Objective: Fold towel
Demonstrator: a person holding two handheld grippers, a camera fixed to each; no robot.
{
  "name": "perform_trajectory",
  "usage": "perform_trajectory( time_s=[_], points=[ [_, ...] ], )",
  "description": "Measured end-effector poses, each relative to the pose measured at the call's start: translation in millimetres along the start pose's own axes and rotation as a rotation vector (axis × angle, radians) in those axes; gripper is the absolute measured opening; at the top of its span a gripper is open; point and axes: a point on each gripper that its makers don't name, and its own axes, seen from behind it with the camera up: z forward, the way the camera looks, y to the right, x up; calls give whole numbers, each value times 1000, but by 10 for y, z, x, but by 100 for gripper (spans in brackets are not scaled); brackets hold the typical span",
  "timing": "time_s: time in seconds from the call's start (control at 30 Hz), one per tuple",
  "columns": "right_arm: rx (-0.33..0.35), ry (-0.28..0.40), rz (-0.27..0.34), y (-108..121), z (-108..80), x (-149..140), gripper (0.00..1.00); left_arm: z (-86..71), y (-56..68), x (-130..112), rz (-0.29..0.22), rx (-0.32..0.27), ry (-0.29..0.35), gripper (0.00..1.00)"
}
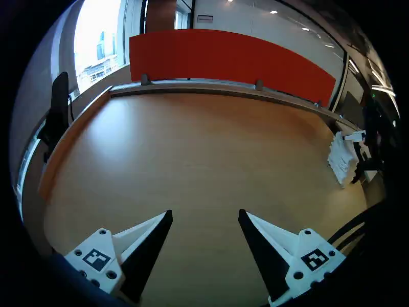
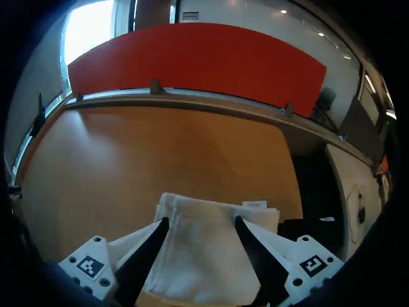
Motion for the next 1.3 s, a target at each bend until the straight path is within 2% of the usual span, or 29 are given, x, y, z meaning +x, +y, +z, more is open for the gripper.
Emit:
perform_trajectory(
  time_s=[0.23,0.5,1.0,1.3],
  points=[
    [7,-18,10,2,101,-83,100,-7,-19,-33,-2,7,-7,96],
    [7,-21,17,11,124,-89,100,-21,-35,-38,-5,10,-5,96],
    [-3,30,14,-50,-155,23,100,-31,-39,10,-10,-1,16,96],
    [-12,124,55,-169,-503,86,100,-52,-133,166,-16,-4,56,96]
  ],
)
